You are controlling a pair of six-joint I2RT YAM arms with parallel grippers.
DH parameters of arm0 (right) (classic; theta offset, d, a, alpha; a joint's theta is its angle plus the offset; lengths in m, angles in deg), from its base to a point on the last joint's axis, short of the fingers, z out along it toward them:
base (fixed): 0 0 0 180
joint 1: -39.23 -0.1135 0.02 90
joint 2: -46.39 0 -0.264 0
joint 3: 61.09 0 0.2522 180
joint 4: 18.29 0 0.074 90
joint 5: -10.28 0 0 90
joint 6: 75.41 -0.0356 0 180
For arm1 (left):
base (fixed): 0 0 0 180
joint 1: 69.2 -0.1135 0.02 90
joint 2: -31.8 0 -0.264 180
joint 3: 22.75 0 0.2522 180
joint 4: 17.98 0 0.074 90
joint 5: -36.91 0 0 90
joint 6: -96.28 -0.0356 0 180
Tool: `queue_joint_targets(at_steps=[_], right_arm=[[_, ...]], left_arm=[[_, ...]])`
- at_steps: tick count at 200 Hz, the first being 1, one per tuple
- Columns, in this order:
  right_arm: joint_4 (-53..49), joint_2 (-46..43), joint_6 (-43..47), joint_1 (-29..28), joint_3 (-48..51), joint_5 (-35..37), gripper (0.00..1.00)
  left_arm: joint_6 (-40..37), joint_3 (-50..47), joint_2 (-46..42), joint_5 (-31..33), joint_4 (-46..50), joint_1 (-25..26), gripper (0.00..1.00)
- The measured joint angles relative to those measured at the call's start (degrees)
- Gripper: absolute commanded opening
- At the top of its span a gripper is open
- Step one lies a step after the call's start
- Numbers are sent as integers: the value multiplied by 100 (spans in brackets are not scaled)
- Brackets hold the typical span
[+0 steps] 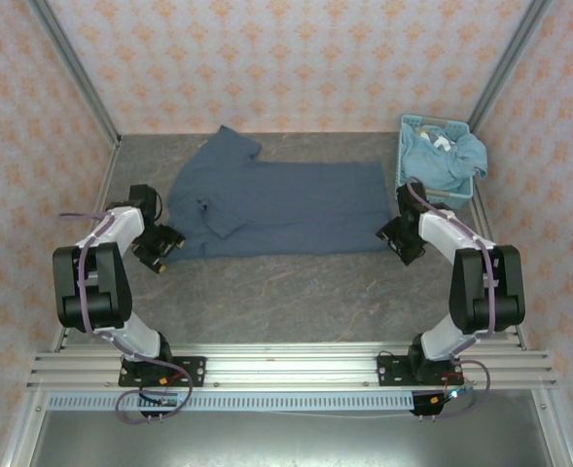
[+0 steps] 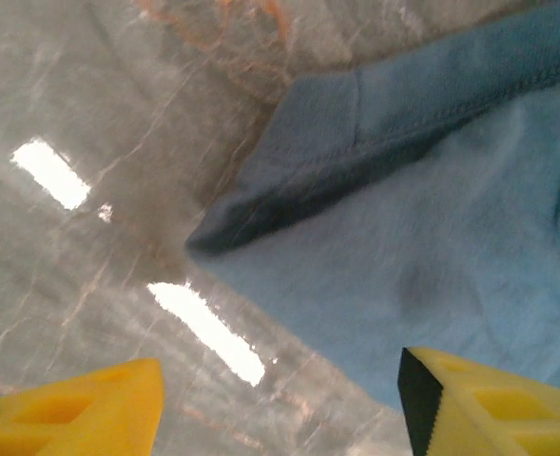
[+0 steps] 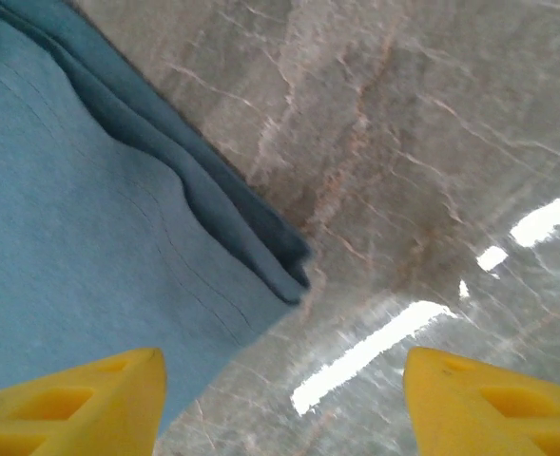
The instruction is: Fold and stack the t-shirts
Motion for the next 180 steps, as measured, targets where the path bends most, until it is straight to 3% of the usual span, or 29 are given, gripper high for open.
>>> queue_joint_targets(at_steps=[47,87,108,147,180], right_arm=[[177,409,2,37,-2,-61,51],[-37,658,-96,63,-192,48,17],[31,752,-140,46,-334,85,0],[-79,699,-330,-81,-361,271,0],[-535,-22,-603,-389,33,535,0]], left_arm=[[31,-2,461,72,-525,-50,43],[-4,15,520,201,-708,-61,0],[-101,87,520,374,-684,-61,0],[-232,114,431,595,-400,-61,0],[-306,-247,-291,815,2,-57,0]])
